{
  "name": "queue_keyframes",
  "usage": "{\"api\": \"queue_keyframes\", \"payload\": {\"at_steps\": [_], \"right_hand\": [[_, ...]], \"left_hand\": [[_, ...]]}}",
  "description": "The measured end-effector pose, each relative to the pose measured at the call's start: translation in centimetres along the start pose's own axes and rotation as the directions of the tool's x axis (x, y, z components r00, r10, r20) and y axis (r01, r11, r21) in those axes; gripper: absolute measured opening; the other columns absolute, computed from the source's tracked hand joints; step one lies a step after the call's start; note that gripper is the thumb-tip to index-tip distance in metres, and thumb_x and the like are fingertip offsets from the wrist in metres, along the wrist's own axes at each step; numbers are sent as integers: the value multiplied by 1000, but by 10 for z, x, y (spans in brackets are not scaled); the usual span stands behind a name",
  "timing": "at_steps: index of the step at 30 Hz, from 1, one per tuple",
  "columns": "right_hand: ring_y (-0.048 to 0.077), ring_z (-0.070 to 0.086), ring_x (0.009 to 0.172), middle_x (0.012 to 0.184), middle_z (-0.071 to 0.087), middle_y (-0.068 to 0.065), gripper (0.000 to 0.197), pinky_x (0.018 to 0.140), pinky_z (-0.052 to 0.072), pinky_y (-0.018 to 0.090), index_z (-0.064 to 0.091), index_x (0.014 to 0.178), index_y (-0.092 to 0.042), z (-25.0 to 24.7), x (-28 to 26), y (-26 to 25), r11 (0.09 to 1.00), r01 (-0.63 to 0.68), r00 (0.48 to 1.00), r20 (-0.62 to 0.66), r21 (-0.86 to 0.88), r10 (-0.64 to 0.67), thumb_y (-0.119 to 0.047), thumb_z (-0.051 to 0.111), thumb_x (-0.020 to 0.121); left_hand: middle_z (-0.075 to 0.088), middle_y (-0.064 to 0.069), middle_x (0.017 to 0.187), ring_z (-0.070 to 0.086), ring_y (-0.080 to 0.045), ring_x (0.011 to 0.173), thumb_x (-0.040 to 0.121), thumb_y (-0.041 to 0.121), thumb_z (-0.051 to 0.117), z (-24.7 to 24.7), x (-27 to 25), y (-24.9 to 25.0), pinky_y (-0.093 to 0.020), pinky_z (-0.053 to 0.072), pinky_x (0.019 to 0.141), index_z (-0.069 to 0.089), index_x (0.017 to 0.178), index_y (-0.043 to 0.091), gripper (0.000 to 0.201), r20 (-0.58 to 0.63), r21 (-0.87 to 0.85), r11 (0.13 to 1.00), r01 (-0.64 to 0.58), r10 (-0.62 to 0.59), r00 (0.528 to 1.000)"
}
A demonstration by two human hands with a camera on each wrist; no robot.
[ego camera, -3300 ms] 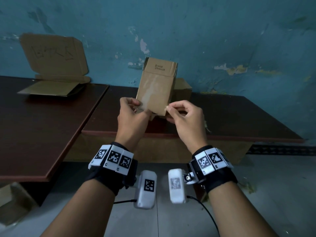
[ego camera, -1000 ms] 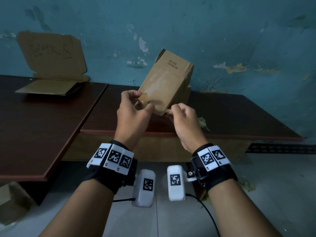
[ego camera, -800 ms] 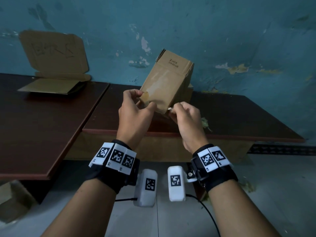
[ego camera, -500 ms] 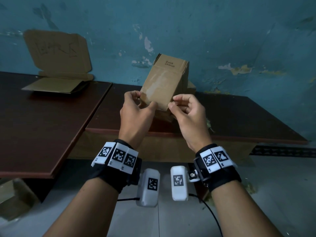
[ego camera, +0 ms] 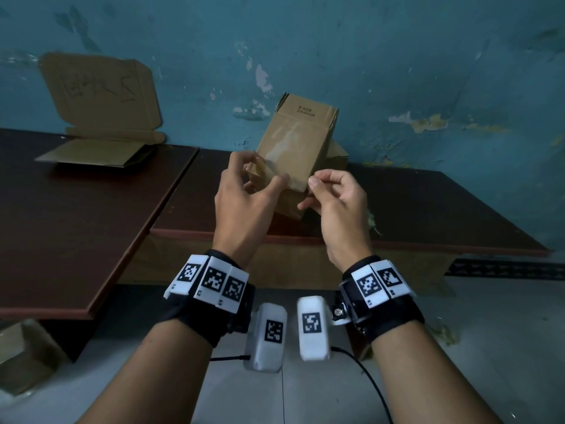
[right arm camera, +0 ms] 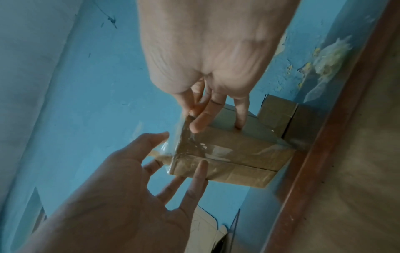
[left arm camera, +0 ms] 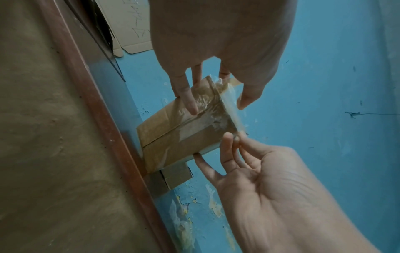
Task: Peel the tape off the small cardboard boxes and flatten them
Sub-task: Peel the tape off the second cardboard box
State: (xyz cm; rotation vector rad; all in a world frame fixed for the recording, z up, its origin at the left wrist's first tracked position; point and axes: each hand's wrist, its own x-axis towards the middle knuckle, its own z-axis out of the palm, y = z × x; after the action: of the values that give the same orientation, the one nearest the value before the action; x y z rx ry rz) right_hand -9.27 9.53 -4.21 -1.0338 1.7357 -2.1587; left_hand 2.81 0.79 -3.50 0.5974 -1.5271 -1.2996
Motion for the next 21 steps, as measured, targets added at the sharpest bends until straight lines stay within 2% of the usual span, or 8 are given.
{"api": "queue_keyframes", "payload": {"at_steps": [2,5,7,10,12,14,17,21], "right_hand": [[17,68,62,82,75,0,13,85,60,49,61,110,-15,-1,1,-1,998,-14,1000,-15,60,15,-12,71,101],[15,66,59,82,75,0,6,74,57,42,68,103,-10,-3,-1,-4,996,-14,1000,-6,85,14,-11,73,100],[17,71,65,87,77,2,6,78,61,39,73,101,-9,-3,-4,-7,997,-9,1000,-9,75,10,-14,75,100],[25,79,84,104,79,5,19,90,64,44,75,111,-9,0,-10,-10,996,8,1000,27,87,-10,-17,81,95],[23,80,90,125,71,7,33,90,64,38,75,121,-13,4,-12,-9,997,31,998,48,68,-34,-10,85,90],[18,79,89,132,63,5,39,88,63,30,75,123,-15,8,-13,-7,998,62,998,21,10,-63,-7,87,87],[19,81,84,116,74,9,25,83,64,31,77,112,-15,10,-13,-6,997,71,997,-12,4,-71,-7,85,90],[18,80,77,96,75,3,16,72,62,26,71,110,-9,9,-15,-9,987,146,989,8,-68,-146,-9,79,96]], "left_hand": [[66,-3,126,72,-20,114,76,55,82,1,1,-1,-47,65,91,63,110,41,42,10,-13,1000,-11,11,1000],[67,-6,128,74,-22,113,76,56,84,0,4,-4,-47,64,92,64,113,38,46,13,-36,999,-16,16,1000],[66,-7,130,74,-24,115,77,59,85,-1,5,-6,-48,64,93,65,114,37,48,6,-56,998,-16,16,1000],[66,-8,131,73,-28,116,77,67,84,-2,6,-8,-51,62,96,65,115,39,51,-20,-72,997,-20,18,1000],[64,-4,133,73,-27,118,75,75,82,-3,8,-10,-53,61,99,67,116,44,54,-52,-72,997,-34,30,998],[55,8,133,69,-26,121,74,82,78,-4,9,-10,-52,58,102,68,117,55,51,-80,-30,998,-52,49,996],[47,13,129,64,-32,123,72,88,73,-4,8,-9,-51,58,102,67,116,66,49,-83,27,998,-58,60,995],[47,12,126,62,-32,123,68,93,70,-4,8,-9,-50,58,103,66,115,68,54,-87,65,997,-48,53,995]]}}
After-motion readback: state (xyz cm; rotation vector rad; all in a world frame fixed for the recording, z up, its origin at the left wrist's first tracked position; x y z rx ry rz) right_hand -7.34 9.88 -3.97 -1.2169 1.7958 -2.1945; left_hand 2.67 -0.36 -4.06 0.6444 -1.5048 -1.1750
